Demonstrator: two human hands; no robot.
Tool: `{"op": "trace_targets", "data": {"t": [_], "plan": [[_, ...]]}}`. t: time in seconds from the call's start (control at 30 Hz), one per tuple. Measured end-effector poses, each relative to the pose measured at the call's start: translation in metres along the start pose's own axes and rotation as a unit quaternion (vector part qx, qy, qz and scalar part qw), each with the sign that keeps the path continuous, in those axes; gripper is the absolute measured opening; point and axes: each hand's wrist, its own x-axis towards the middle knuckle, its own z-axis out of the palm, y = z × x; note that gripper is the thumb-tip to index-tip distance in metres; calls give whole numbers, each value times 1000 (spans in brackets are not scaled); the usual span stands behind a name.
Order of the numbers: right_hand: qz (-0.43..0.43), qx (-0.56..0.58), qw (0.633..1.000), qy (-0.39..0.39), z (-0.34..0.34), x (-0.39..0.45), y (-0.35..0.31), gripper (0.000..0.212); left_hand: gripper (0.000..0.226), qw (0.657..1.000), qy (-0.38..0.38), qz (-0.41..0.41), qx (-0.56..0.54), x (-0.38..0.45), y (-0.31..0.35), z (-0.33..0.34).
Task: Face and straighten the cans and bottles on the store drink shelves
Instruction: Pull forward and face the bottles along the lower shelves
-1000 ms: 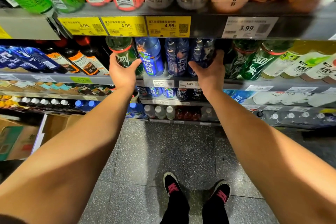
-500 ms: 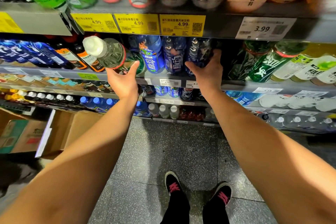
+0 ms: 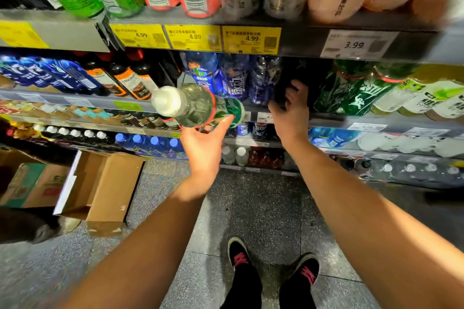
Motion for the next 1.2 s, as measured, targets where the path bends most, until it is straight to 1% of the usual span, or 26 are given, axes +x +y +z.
{"op": "trace_targets", "data": {"t": [0.1,0.13,0.2,0.27,0.37,0.4,0.47,0.53,0.6,0.67,0.73,0.83,0.9,0.97,1.07,1.13,1.2], "plan": [[2,20,999,41,-21,-7,4,51,23,999,-38,-18,-5,-25,13,31],[7,33,998,52,-29,-11,4,46,23,999,-47,-18,-17,-34,18,42],[17,50,996,70,-48,-18,5,39,33,996,-68,-30,-51,-45,27,64],[4,58,995,82,-67,-24,8,34,43,993,-78,-42,-82,-52,27,86],[-4,44,995,85,-96,-31,11,28,49,994,-72,-59,-49,-59,20,115],[5,40,996,79,-105,-33,12,27,52,995,-68,-57,-46,-61,19,123],[19,28,997,69,-122,-37,18,22,65,997,-53,-42,-43,-63,18,139],[21,9,997,67,-135,-40,26,20,68,998,-37,-39,-39,-63,16,154],[25,3,997,66,-145,-41,32,17,71,999,-17,-39,-13,-62,15,166],[25,0,998,58,-152,-41,36,16,83,999,6,-28,16,-58,15,175],[31,5,999,38,-156,-40,39,16,90,999,6,-41,15,-54,17,179],[34,15,999,14,-157,-35,38,21,86,998,-13,-59,37,-49,21,179],[37,18,999,5,-155,-30,33,27,86,994,-19,-72,80,-47,20,180],[36,20,999,-7,-152,-24,28,28,85,988,-34,-54,138,-44,22,182],[39,34,999,-17,-147,-20,21,27,66,972,-82,5,219,-39,31,191],[41,38,998,-16,-143,-19,18,27,59,965,-105,33,236,-35,36,194],[40,38,998,-14,-139,-19,16,24,57,964,-112,43,236,-33,38,193]]}}
